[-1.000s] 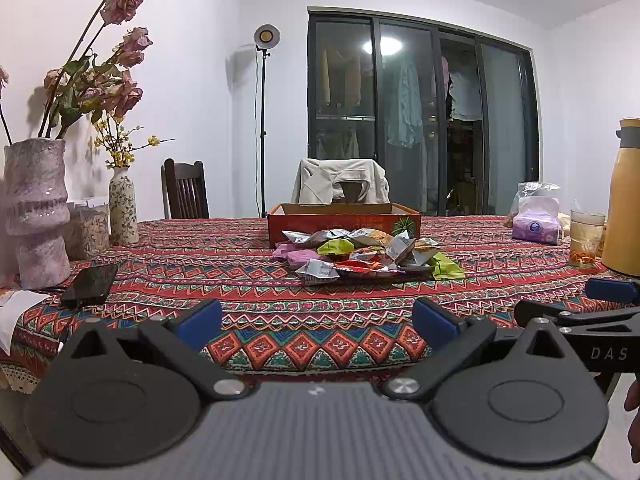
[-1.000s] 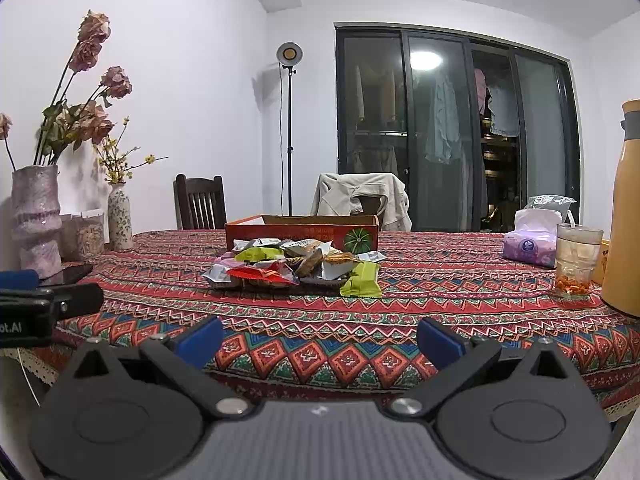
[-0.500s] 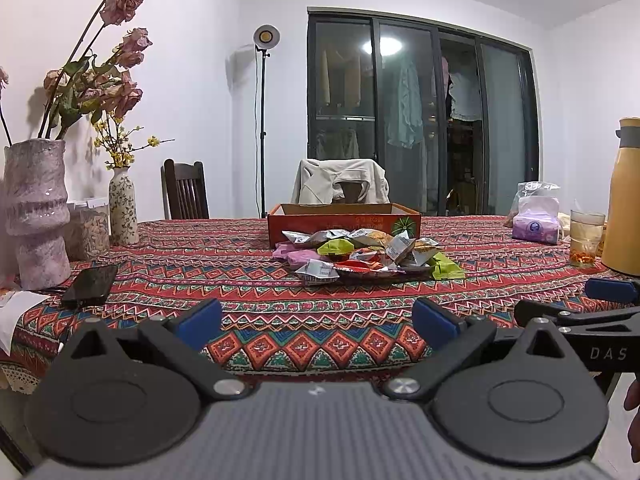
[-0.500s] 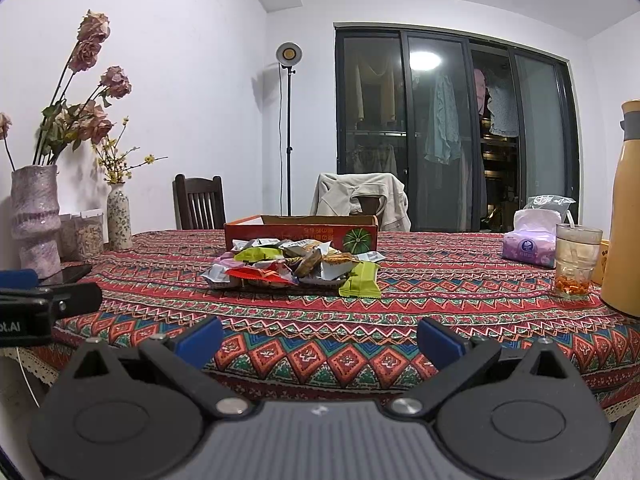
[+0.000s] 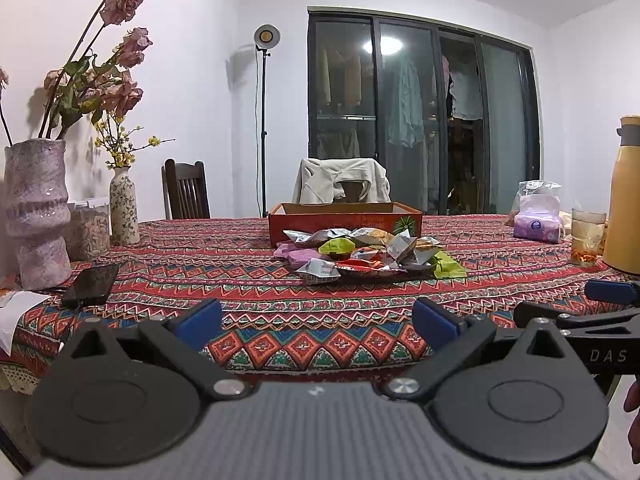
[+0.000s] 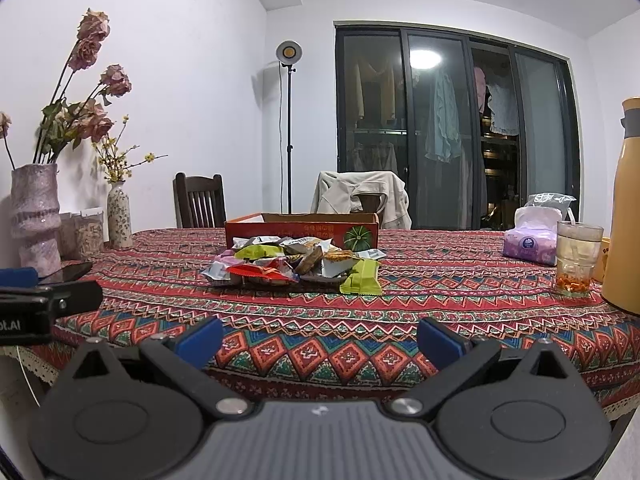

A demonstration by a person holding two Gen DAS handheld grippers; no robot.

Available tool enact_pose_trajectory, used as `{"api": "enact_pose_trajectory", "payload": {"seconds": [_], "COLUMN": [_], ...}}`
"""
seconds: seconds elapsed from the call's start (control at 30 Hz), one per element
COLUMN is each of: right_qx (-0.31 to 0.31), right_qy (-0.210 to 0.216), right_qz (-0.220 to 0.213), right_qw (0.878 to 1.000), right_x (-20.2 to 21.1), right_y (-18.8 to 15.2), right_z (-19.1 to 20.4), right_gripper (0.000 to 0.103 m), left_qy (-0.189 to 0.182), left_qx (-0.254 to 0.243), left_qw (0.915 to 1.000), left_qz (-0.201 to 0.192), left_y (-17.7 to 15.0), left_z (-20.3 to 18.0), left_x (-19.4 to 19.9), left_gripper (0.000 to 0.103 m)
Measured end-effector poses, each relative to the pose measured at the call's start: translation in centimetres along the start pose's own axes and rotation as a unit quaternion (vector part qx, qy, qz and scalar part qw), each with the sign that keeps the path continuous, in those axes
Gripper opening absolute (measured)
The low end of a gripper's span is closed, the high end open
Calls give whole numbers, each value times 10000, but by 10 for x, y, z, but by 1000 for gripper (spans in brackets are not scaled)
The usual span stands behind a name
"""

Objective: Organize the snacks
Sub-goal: 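Grasp a white snack packet with the left tool while the right tool grasps a cookie packet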

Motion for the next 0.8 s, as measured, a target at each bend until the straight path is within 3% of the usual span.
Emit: {"api": "enact_pose_trajectory", "payload": {"seconds": [0.27, 0.53, 0.8], "right_qx": [6, -209, -37], "right_qy": [18, -251, -484], "right_qz": [43, 341, 220], "right_qw": [10000, 9989, 9986], "right_x": [-11, -56, -93], "right_y": [-7, -26, -11], "right_z": [-2, -28, -47], "right_gripper": [103, 103, 103], "left_qy": [182, 332, 448], "left_qx": [16, 154, -74], "left_qw": [9998, 9988, 9987], "left_qz": [120, 337, 228], "left_y": [-6, -14, -4], "left_z": [11, 27, 28], "left_x": [-20, -66, -110], "left_gripper": [103, 103, 103]}}
Point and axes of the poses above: each gripper's, at about its wrist camera, not at the fingertips, and x roughly against the way its jaws point, z to its left, y to its top, the point moved 8 cm from there along -x, roughly the way its jaws point, and after that the axes turned 6 degrees about -y, right-handed, at the moved point
